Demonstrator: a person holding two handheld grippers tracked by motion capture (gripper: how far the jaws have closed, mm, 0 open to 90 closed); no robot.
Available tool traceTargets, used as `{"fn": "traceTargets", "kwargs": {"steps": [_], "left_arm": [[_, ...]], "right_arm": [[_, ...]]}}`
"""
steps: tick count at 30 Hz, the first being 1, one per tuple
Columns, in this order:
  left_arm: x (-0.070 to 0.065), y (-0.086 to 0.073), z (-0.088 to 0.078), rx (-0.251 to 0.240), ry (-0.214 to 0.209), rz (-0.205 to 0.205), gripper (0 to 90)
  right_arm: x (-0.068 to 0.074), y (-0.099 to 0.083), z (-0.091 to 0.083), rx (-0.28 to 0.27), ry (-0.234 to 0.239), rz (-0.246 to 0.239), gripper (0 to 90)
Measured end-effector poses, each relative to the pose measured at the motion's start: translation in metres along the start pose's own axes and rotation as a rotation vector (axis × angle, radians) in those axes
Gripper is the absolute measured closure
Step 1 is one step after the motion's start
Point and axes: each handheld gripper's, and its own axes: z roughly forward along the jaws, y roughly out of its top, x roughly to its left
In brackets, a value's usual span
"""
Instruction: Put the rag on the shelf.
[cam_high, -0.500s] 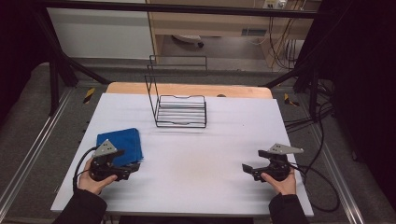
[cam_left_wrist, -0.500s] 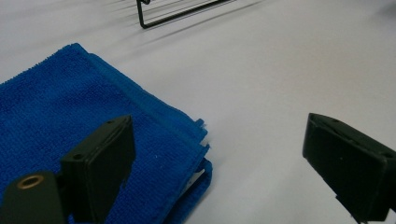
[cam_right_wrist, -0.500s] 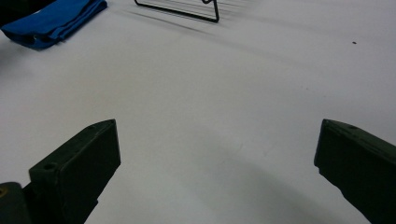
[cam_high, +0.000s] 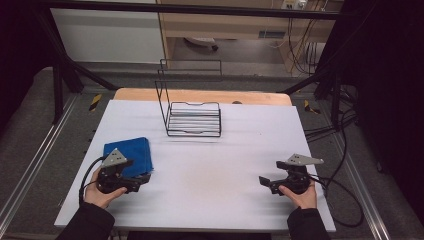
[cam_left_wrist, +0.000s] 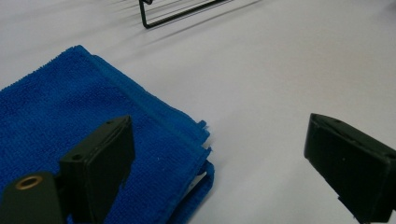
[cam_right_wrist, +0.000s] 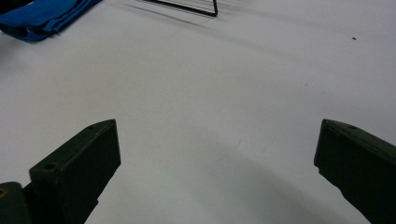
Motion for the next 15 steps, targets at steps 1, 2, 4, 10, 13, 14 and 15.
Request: {"fn": "traceTargets", "kwargs": {"steps": [1,2,4,10,13,14,15], "left_arm": [[-0.001,0.001,0.001,0.000,0.002,0.002,8.7],[-0.001,0.002,0.001,0.003,0.001,0.007,8.5],[-0.001,0.004,0.003,0.007,0.003,0.017,8.4],[0.002,0.004,0.009,0.044,0.034,0.011,15.0],[0.004,0.006,0.012,0.052,0.057,-0.008,18.5],[0.005,0.007,0.013,0.053,0.060,-0.010,21.7],[0.005,0.008,0.015,0.058,0.065,-0.011,24.8]], "right_arm": [[0.000,0.000,0.000,0.000,0.000,0.000,1.0],[0.000,0.000,0.000,-0.001,-0.002,0.002,1.0],[0.000,0.000,0.000,-0.001,-0.003,0.002,1.0],[0.000,0.000,0.001,0.005,-0.002,0.001,1.1],[0.000,0.000,0.002,0.009,-0.004,0.001,1.1],[0.000,0.000,0.002,0.012,-0.004,0.000,1.1],[0.000,0.000,0.002,0.011,-0.005,-0.003,1.1]]}}
